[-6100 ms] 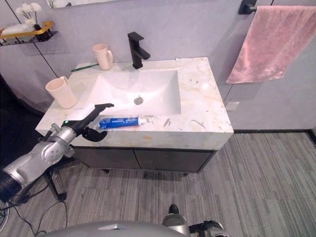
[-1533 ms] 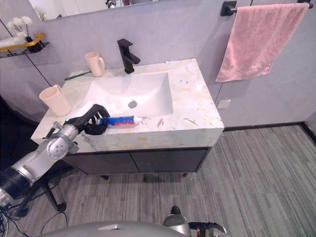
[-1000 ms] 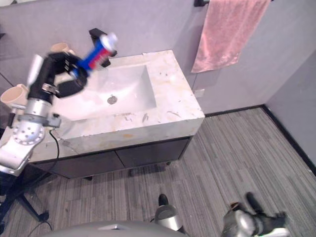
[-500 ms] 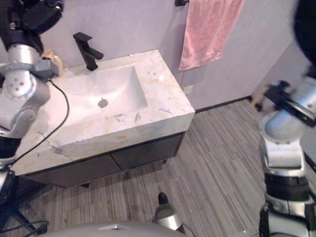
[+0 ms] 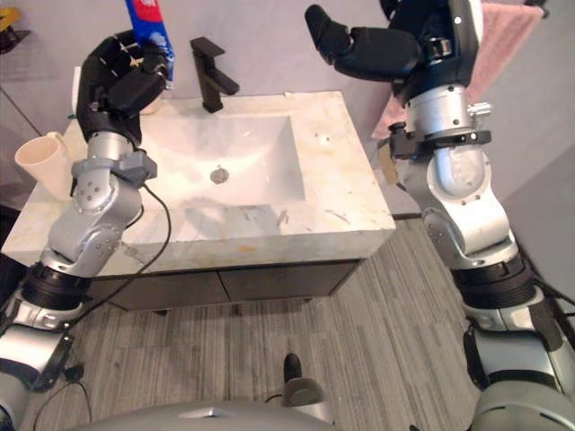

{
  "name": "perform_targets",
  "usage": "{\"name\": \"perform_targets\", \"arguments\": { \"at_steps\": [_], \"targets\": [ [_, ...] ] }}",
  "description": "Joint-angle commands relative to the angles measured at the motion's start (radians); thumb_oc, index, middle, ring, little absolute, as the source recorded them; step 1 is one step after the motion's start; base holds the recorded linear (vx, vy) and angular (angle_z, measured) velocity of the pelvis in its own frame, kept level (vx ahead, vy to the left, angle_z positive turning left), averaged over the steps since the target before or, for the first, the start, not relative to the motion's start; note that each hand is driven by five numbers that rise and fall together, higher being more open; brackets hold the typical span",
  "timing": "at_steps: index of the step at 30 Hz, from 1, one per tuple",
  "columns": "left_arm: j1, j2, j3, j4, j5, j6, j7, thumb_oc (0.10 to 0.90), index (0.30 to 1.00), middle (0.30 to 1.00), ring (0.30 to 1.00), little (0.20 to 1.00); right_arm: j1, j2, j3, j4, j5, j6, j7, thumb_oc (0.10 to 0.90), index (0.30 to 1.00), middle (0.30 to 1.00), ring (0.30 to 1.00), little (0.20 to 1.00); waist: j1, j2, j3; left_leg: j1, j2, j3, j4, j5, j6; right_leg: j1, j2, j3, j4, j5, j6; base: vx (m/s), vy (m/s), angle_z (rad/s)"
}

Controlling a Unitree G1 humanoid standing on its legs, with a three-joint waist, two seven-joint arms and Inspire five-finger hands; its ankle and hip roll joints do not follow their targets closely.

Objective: Organize the bathroom.

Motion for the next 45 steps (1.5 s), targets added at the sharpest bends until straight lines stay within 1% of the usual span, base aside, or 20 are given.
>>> {"name": "perform_targets", "arguments": {
  "at_steps": [1, 6, 11, 15, 20, 24, 31, 37, 40, 41, 45],
  "targets": [
    [-0.094, 0.042, -0.027, -0.068, 0.101, -0.169, -0.057, 0.4, 0.3, 0.3, 0.3, 0.3, -0.174, 0.003, -0.005, 0.03, 0.079, -0.028, 0.059, 0.8, 0.9, 0.9, 0.9, 0.9, 0.001, -0.054, -0.087, -0.061, -0.072, 0.002, 0.036, 0.021, 0.051, 0.051, 0.031, 0.021, 0.107, -0.21, 0.045, -0.01, -0.022, 0.23],
    [-0.086, -0.003, -0.062, -0.05, 0.108, -0.167, -0.099, 0.4, 0.3, 0.3, 0.3, 0.3, -0.211, 0.031, 0.032, 0.069, 0.168, 0.053, 0.148, 0.8, 0.9, 0.9, 0.9, 0.9, 0.01, -0.065, -0.089, -0.065, -0.074, -0.009, 0.037, 0.019, 0.053, 0.048, 0.028, 0.009, 0.108, -0.207, 0.046, -0.01, -0.014, 0.16],
    [-0.098, -0.043, -0.099, -0.021, 0.105, -0.156, -0.126, 0.4, 0.3, 0.3, 0.3, 0.3, -0.27, 0.059, 0.085, 0.12, 0.161, 0.071, 0.183, 0.8, 0.9, 0.9, 0.9, 0.9, 0.021, -0.073, -0.092, -0.065, -0.075, -0.014, 0.035, 0.018, 0.054, 0.047, 0.024, -0.003, 0.106, -0.201, 0.049, -0.01, -0.003, 0.09],
    [-0.105, -0.077, -0.128, 0.008, 0.107, -0.152, -0.138, 0.4, 0.3, 0.3, 0.3, 0.3, -0.332, 0.067, 0.122, 0.181, 0.164, 0.071, 0.199, 0.8, 0.9, 0.9, 0.9, 0.9, 0.028, -0.077, -0.09, -0.062, -0.075, -0.022, 0.03, 0.018, 0.053, 0.049, 0.022, -0.015, 0.108, -0.2, 0.05, -0.01, 0.0, 0.12],
    [-0.086, -0.096, -0.134, 0.015, 0.117, -0.15, -0.16, 0.4, 0.3, 0.3, 0.3, 0.3, -0.373, 0.066, 0.136, 0.221, 0.17, 0.078, 0.206, 0.8, 0.9, 0.9, 0.9, 0.9, 0.04, -0.081, -0.089, -0.062, -0.076, -0.032, 0.028, 0.019, 0.055, 0.05, 0.019, -0.025, 0.113, -0.202, 0.052, 0.0, -0.006, 0.09],
    [-0.077, -0.102, -0.138, 0.022, 0.123, -0.149, -0.176, 0.4, 0.3, 0.3, 0.3, 0.3, -0.396, 0.059, 0.143, 0.245, 0.167, 0.079, 0.204, 0.8, 0.9, 0.9, 0.9, 0.9, 0.048, -0.086, -0.087, -0.064, -0.075, -0.036, 0.026, 0.018, 0.056, 0.048, 0.017, -0.033, 0.116, -0.203, 0.052, -0.01, -0.005, 0.12],
    [-0.056, -0.119, -0.146, 0.02, 0.123, -0.135, -0.203, 0.4, 0.3, 0.3, 0.3, 0.3, -0.429, 0.063, 0.157, 0.296, 0.202, 0.099, 0.216, 0.8, 0.9, 0.9, 0.9, 0.9, 0.061, -0.092, -0.086, -0.068, -0.072, -0.043, 0.032, 0.018, 0.056, 0.05, 0.011, -0.043, 0.117, -0.203, 0.054, 0.0, -0.001, 0.02],
    [-0.052, -0.133, -0.16, 0.026, 0.112, -0.118, -0.227, 0.4, 0.3, 0.3, 0.3, 0.3, -0.474, 0.086, 0.188, 0.371, 0.214, 0.091, 0.229, 0.8, 0.9, 0.9, 0.9, 0.9, 0.076, -0.093, -0.084, -0.068, -0.071, -0.048, 0.033, 0.019, 0.056, 0.055, 0.007, -0.052, 0.113, -0.2, 0.054, 0.0, 0.001, 0.01],
    [-0.044, -0.133, -0.163, 0.029, 0.109, -0.116, -0.237, 0.4, 0.3, 0.3, 0.3, 0.3, -0.487, 0.09, 0.189, 0.391, 0.232, 0.091, 0.229, 0.8, 0.9, 0.9, 0.9, 0.9, 0.081, -0.093, -0.085, -0.067, -0.07, -0.051, 0.034, 0.018, 0.055, 0.057, 0.006, -0.054, 0.114, -0.201, 0.055, 0.01, 0.001, 0.02],
    [-0.038, -0.137, -0.162, 0.031, 0.114, -0.112, -0.246, 0.4, 0.3, 0.3, 0.3, 0.3, -0.489, 0.093, 0.183, 0.398, 0.241, 0.1, 0.234, 0.8, 0.9, 0.9, 0.9, 0.9, 0.083, -0.094, -0.084, -0.065, -0.07, -0.052, 0.032, 0.018, 0.056, 0.058, 0.006, -0.056, 0.114, -0.201, 0.056, 0.01, -0.003, 0.05],
    [-0.029, -0.144, -0.17, 0.028, 0.122, -0.109, -0.255, 0.4, 0.3, 0.3, 0.3, 0.3, -0.503, 0.1, 0.19, 0.414, 0.238, 0.097, 0.241, 0.8, 0.9, 0.9, 0.9, 0.9, 0.089, -0.095, -0.084, -0.067, -0.069, -0.056, 0.032, 0.02, 0.056, 0.058, 0.004, -0.058, 0.115, -0.201, 0.056, 0.01, -0.007, 0.04]
  ]
}}
